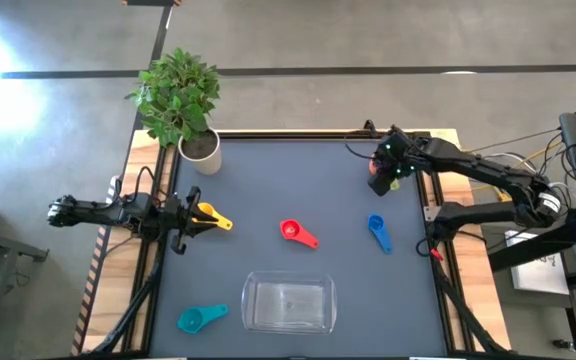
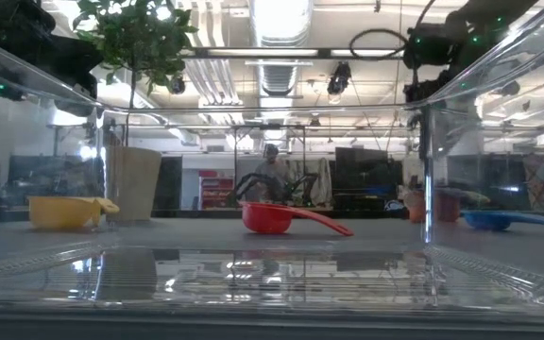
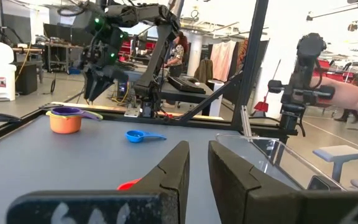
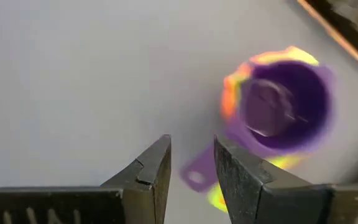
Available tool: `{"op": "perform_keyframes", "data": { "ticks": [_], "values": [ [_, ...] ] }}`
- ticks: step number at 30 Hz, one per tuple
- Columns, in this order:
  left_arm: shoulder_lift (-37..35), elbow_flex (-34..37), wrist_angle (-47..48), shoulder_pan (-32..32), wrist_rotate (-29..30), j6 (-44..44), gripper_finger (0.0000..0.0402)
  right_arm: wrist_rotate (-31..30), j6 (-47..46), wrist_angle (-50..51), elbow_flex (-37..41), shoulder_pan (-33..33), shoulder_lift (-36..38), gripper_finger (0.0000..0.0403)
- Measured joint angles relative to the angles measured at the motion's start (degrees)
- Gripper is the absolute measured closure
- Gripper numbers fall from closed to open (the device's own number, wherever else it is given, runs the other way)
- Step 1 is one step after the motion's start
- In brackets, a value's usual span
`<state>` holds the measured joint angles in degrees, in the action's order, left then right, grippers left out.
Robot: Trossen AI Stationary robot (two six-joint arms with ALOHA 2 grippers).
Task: Nest measuring cups in basket
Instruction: Stack the violet measuring cup on top of the green measuring cup
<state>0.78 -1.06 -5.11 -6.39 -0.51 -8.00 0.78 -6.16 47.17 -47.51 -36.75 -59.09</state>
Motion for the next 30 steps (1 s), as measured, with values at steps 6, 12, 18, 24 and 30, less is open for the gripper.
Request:
{"op": "perform_keyframes", "data": {
  "ticks": [6, 12, 18, 24, 30],
  "values": [
    [0.00, 0.00, 0.00, 0.00, 0.00, 0.00, 0.0361, 5.11, -1.32, -3.62, 0.68, 0.59, -2.04, 0.0294],
    [0.00, 0.00, 0.01, 0.00, 0.00, -0.01, 0.0361, 5.22, -1.28, -5.52, 2.50, 2.62, -5.50, 0.0294],
    [0.00, 0.00, 0.01, 0.00, 0.00, 0.00, 0.0361, 5.22, -1.38, -6.59, 2.76, 4.42, -8.13, 0.0294],
    [0.00, 0.00, 0.01, 0.00, 0.00, 0.01, 0.0361, 2.23, -2.32, -6.34, 3.33, 4.63, -11.30, 0.0294],
    [0.00, 0.00, 0.00, 0.00, 0.00, -0.01, 0.0361, -3.14, -3.72, -3.41, 3.37, 4.61, -12.33, 0.0294]
  ]
}}
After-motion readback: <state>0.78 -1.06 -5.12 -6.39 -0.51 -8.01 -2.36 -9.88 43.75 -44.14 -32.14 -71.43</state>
